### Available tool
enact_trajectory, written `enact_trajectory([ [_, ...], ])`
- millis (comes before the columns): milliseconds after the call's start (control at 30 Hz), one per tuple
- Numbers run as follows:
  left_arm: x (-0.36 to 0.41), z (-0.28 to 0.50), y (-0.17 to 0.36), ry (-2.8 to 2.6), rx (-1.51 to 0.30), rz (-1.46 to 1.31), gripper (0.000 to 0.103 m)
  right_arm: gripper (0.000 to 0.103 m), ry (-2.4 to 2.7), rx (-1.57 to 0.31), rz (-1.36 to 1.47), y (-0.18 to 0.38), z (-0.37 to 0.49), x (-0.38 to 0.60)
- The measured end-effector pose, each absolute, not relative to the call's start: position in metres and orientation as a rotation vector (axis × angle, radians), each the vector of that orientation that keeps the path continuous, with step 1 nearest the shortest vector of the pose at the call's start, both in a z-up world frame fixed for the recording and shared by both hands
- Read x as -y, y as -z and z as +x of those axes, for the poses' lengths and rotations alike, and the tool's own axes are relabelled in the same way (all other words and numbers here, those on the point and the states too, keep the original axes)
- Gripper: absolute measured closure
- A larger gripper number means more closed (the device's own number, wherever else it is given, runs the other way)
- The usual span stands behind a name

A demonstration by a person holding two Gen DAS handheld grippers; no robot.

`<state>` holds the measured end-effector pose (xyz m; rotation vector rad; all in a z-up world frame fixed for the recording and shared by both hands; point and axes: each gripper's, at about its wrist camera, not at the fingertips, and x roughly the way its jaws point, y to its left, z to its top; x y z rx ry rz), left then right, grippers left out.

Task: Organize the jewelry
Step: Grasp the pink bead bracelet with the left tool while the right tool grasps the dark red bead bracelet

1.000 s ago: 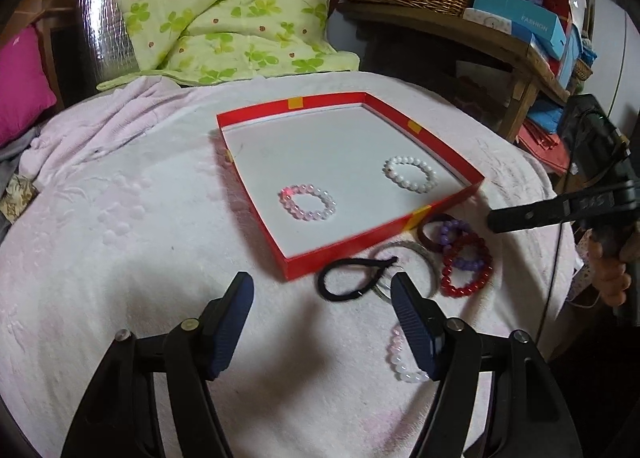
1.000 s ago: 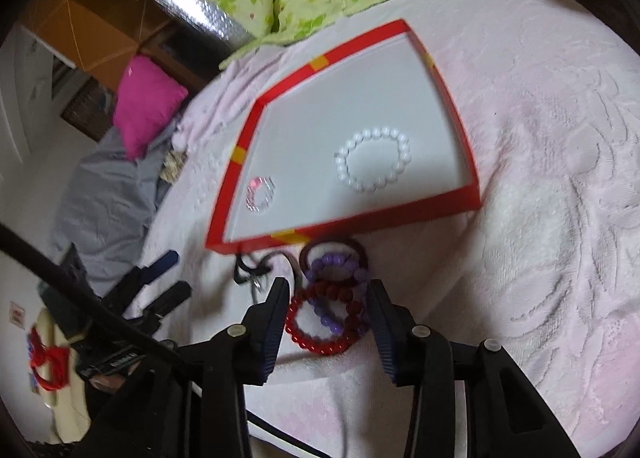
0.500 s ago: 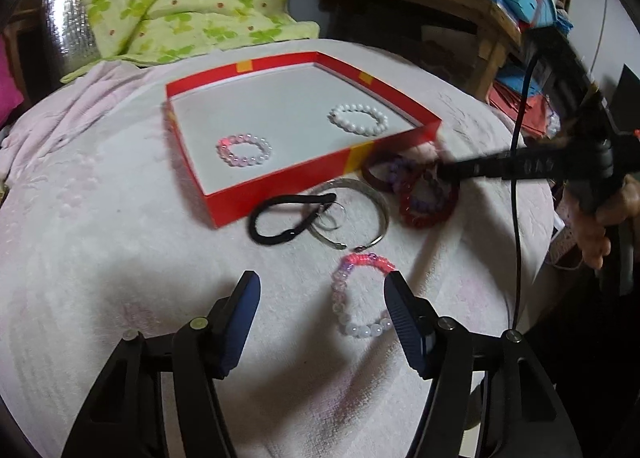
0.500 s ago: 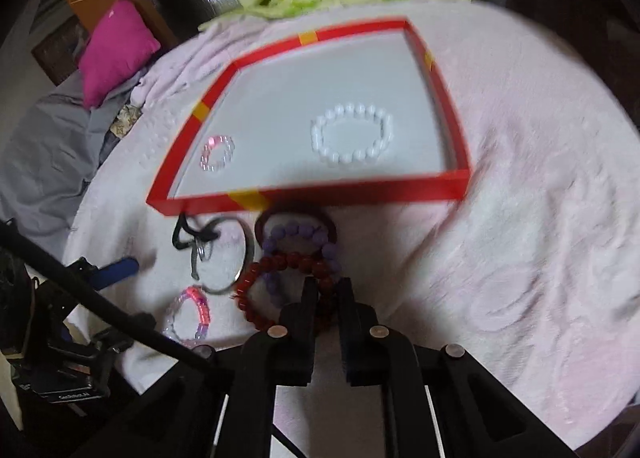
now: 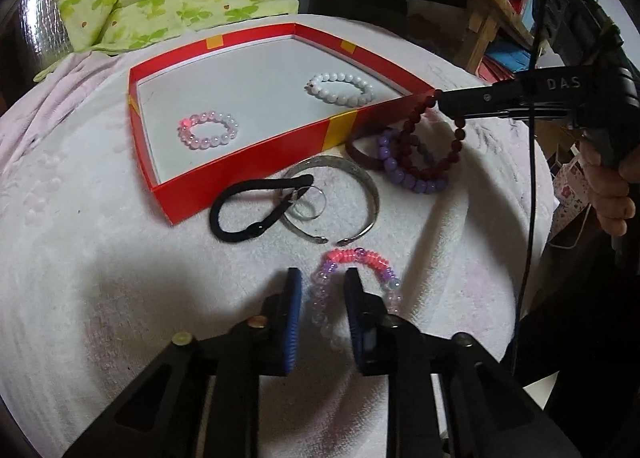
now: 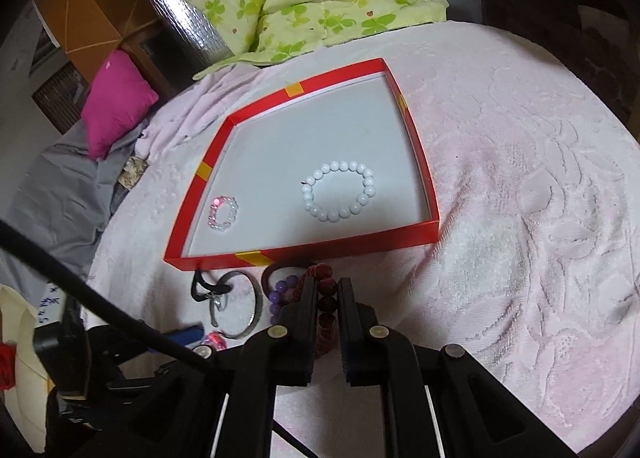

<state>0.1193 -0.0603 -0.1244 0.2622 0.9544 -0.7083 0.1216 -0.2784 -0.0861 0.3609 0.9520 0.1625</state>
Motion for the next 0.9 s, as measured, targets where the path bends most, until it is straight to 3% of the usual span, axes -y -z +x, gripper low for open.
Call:
enact_trajectory([
  [167,0.060,0.119,0.124,0.699,-0.943,0.273,0.095,0.092,-0.180,-0.935,0.376,0.084,0.121,0.274],
  [900,0.021,0.120,0.066,0.739,-0.766,0.099,0.096,0.092,-0.300,-0.735,0.375,0.048,0.113,0.249],
])
